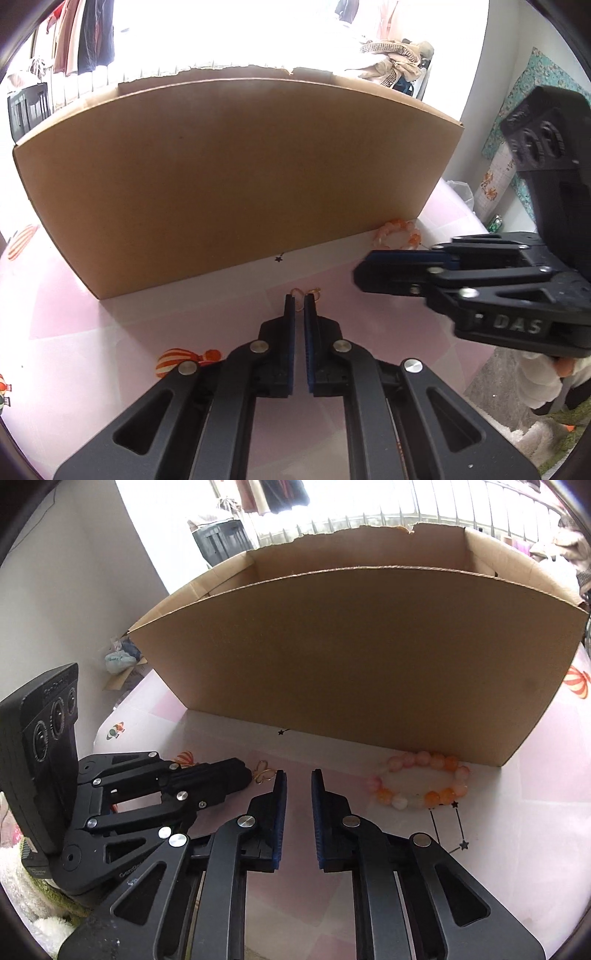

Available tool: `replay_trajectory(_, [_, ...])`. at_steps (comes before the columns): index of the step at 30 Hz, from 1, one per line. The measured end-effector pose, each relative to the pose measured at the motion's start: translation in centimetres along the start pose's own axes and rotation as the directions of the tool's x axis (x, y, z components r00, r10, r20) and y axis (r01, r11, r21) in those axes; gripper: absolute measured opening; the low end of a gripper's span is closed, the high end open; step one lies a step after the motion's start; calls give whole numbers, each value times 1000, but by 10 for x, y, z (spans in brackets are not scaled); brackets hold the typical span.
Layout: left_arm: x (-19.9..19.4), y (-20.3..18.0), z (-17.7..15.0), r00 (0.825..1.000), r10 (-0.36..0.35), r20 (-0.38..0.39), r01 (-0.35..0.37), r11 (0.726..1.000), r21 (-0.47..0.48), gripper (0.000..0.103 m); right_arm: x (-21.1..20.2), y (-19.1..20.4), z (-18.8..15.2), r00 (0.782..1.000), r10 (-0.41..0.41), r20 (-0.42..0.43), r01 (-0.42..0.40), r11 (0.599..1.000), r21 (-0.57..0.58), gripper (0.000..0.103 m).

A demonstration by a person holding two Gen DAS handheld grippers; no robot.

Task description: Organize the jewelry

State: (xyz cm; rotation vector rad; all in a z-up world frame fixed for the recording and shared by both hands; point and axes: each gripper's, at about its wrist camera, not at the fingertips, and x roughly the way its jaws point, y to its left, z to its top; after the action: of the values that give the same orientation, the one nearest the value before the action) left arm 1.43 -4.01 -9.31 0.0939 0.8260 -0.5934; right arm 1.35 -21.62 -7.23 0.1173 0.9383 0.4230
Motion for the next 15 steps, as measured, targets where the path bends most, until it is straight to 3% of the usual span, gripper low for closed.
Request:
replay_trajectory(9, [4,-4,-2,995,-104,4,105,994,-12,5,9,-3,0,997,72,-31,-71,997,30,10])
replay_trajectory(13, [-4,-8,-1,997,-79,20,78,996,30,5,-2,-9,-1,998,59,-15,-58,997,45,10])
replay_trajectory(15, [-7,-10,1,998,-50,22,49,997,60,17,-7,-12,-2,998,57,-10,-56,997,54,11])
